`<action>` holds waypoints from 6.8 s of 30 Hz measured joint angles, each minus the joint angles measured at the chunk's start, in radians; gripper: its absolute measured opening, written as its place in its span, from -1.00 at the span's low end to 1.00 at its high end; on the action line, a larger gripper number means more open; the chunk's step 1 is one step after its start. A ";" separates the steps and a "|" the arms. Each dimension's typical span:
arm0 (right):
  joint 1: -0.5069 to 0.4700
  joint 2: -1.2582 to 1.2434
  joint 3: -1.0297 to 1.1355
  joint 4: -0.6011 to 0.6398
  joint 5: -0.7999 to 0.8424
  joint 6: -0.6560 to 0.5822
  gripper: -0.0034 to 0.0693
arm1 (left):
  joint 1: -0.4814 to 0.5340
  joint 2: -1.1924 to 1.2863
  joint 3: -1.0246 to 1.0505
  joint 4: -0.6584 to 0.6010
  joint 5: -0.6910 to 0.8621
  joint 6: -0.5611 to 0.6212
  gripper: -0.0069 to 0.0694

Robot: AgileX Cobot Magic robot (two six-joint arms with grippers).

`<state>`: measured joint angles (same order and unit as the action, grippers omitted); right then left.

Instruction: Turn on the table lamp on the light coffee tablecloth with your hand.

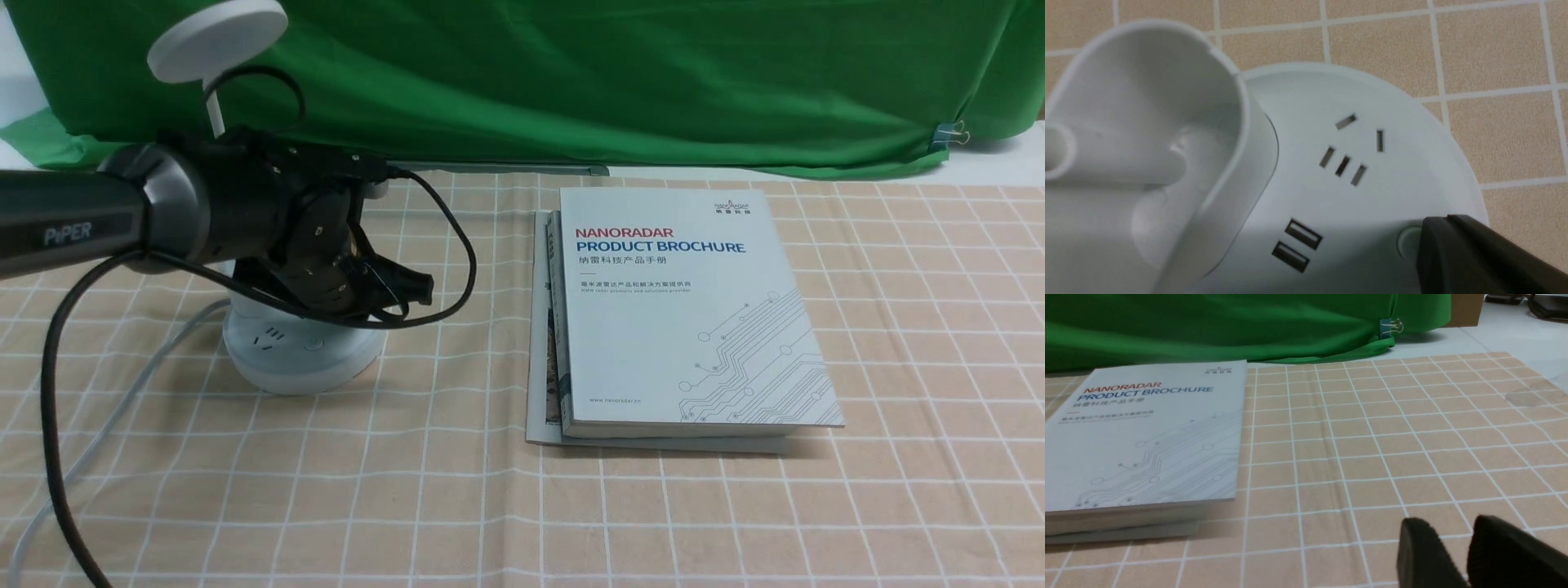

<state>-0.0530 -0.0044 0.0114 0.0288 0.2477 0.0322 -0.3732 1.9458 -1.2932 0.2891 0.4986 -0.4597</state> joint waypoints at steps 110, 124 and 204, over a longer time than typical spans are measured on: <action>0.000 0.000 0.000 0.000 0.000 0.000 -0.24 | -0.014 -0.233 0.016 -0.276 0.127 0.248 -0.82; 0.000 0.000 0.000 0.000 0.000 0.000 -0.24 | -0.371 -0.965 0.590 -0.589 -0.255 0.560 -0.82; 0.000 0.000 0.000 0.000 0.001 0.000 -0.24 | 0.287 -1.946 1.299 -0.347 -0.256 0.420 -0.81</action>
<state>-0.0530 -0.0044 0.0114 0.0288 0.2484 0.0323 -0.0860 -0.0004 0.0060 -0.0575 0.2421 -0.0394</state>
